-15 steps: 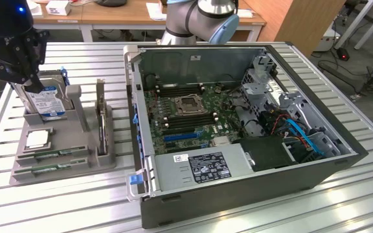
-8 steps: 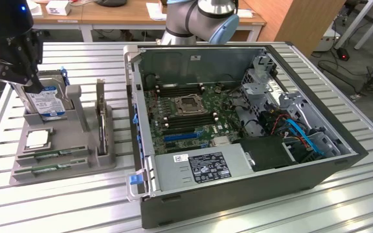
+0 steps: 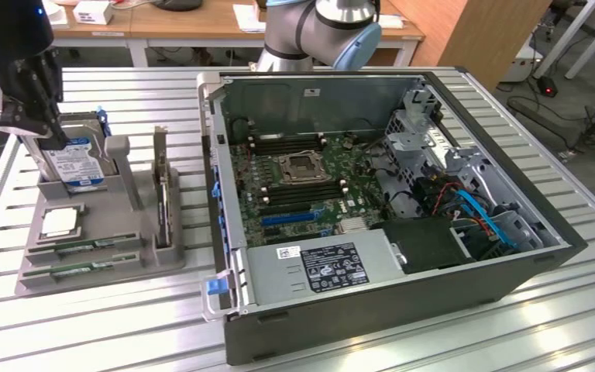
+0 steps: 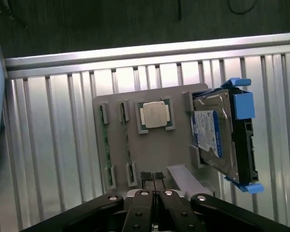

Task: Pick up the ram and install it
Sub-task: 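Pick up the ram and move it above insertion slot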

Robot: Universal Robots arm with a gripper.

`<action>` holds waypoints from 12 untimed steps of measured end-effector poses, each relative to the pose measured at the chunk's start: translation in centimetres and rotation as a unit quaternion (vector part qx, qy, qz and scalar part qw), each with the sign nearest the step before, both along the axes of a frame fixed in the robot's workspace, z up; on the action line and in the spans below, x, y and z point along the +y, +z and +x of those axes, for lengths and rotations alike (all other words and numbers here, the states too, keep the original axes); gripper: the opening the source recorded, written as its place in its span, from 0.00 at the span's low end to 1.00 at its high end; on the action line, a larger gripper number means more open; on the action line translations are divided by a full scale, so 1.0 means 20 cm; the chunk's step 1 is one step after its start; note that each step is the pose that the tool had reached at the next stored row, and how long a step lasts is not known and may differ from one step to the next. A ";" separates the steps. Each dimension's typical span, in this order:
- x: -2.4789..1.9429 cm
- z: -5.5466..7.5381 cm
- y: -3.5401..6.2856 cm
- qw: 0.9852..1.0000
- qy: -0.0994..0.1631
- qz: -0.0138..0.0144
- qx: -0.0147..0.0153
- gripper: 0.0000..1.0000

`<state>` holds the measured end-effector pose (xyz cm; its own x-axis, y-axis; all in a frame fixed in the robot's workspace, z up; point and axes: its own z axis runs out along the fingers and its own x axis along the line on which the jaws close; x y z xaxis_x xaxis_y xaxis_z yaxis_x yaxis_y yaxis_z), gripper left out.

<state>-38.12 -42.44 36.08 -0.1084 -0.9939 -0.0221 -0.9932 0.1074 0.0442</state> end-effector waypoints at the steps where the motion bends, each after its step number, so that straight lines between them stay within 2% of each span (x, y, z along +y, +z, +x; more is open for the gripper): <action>1: 0.000 0.00 -0.001 1.000 0.009 0.000 0.000 0.09; 5: 0.000 0.00 -0.002 0.999 0.035 0.000 0.000 0.09; 12: 0.000 0.00 -0.002 0.999 0.036 0.000 0.000 0.09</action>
<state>-38.12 -42.44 36.04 -0.0374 -0.9991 -0.0213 -0.9984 0.0364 0.0441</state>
